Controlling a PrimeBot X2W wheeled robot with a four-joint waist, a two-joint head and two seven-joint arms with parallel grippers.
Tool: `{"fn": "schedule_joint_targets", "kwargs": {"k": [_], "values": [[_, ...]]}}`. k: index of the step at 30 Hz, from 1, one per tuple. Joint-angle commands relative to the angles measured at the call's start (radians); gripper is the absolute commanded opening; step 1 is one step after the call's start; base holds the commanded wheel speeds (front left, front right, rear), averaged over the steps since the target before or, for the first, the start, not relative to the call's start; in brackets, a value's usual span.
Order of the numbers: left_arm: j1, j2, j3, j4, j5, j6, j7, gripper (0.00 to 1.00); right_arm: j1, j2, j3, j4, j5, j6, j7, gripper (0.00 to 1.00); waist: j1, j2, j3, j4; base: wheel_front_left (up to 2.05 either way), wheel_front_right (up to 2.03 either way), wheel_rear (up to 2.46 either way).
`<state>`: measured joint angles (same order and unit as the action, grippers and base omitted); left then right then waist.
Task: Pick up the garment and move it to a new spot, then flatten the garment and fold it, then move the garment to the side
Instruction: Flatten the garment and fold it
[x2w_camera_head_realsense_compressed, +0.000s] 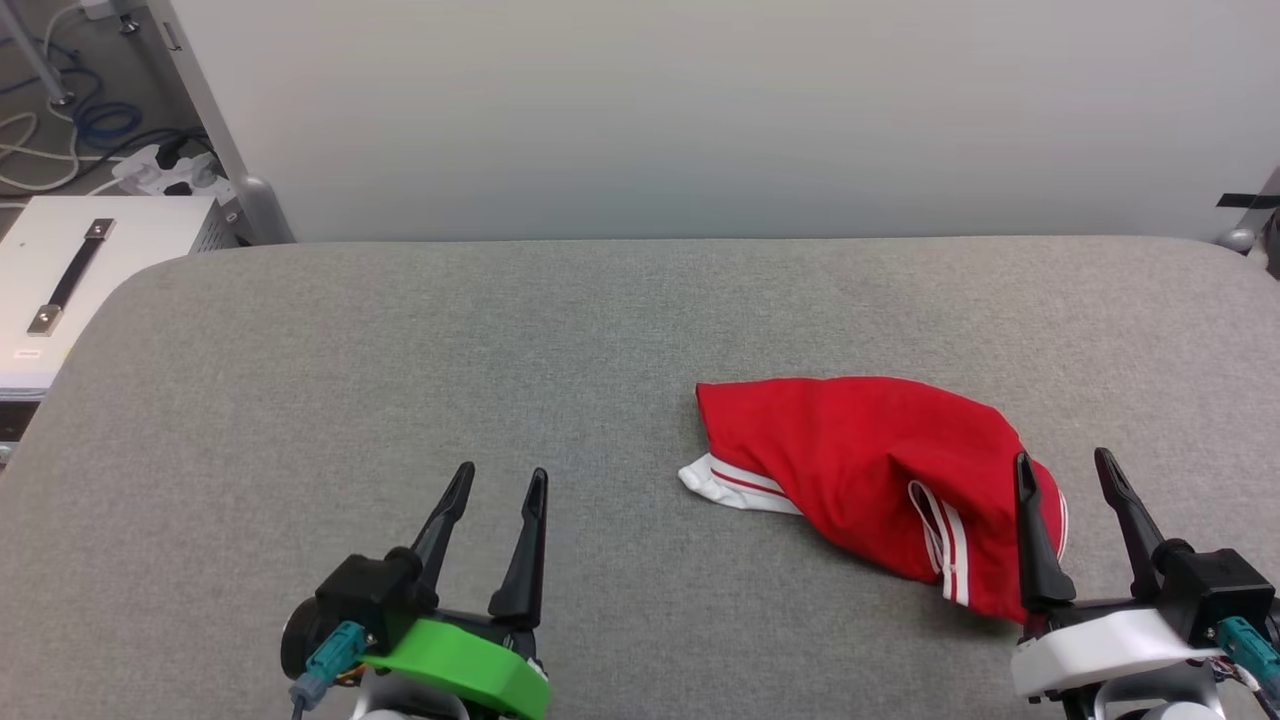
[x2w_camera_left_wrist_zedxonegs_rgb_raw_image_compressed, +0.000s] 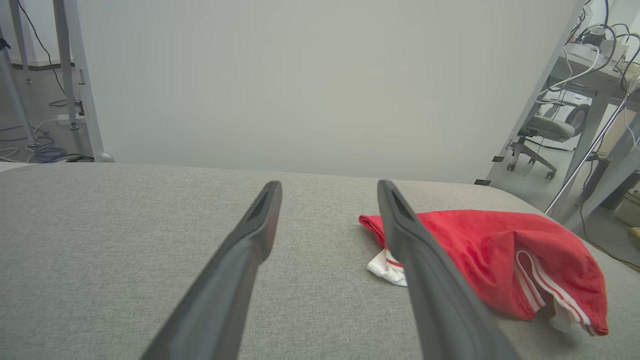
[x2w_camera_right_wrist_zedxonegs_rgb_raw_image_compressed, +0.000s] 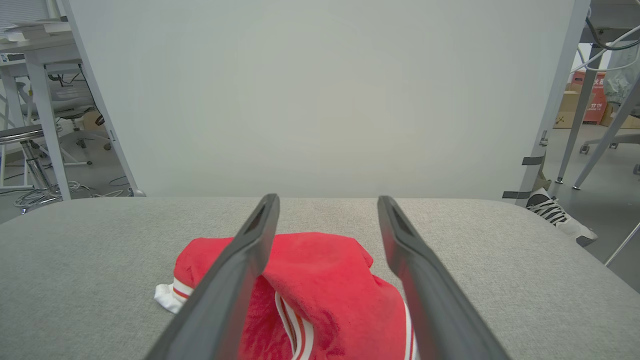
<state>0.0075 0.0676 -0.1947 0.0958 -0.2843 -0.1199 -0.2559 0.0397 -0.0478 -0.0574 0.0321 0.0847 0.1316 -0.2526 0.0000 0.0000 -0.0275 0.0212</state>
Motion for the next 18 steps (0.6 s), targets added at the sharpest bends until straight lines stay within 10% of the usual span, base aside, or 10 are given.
{"fn": "schedule_joint_targets", "kwargs": {"k": [1,7,18], "values": [[-0.008,-0.003,-0.005,0.009,-0.006,-0.007,-0.006,1.00,0.003,-0.002,0.002,-0.006,0.006,-0.001,-0.009,1.00,0.0000,0.0000,0.009,-0.009,0.00,0.00,0.00],[-0.081,0.018,-0.092,0.076,-0.049,-0.010,0.061,1.00,-0.004,-0.002,0.000,-0.014,0.002,-0.001,-0.009,1.00,0.0000,0.0000,0.048,-0.026,0.00,0.00,0.00],[-0.376,0.118,-0.307,0.078,-0.222,-0.011,0.654,1.00,-0.051,-0.002,0.023,-0.039,-0.022,-0.001,-0.009,1.00,0.0000,0.0000,0.187,-0.065,0.00,0.00,0.00]]}}
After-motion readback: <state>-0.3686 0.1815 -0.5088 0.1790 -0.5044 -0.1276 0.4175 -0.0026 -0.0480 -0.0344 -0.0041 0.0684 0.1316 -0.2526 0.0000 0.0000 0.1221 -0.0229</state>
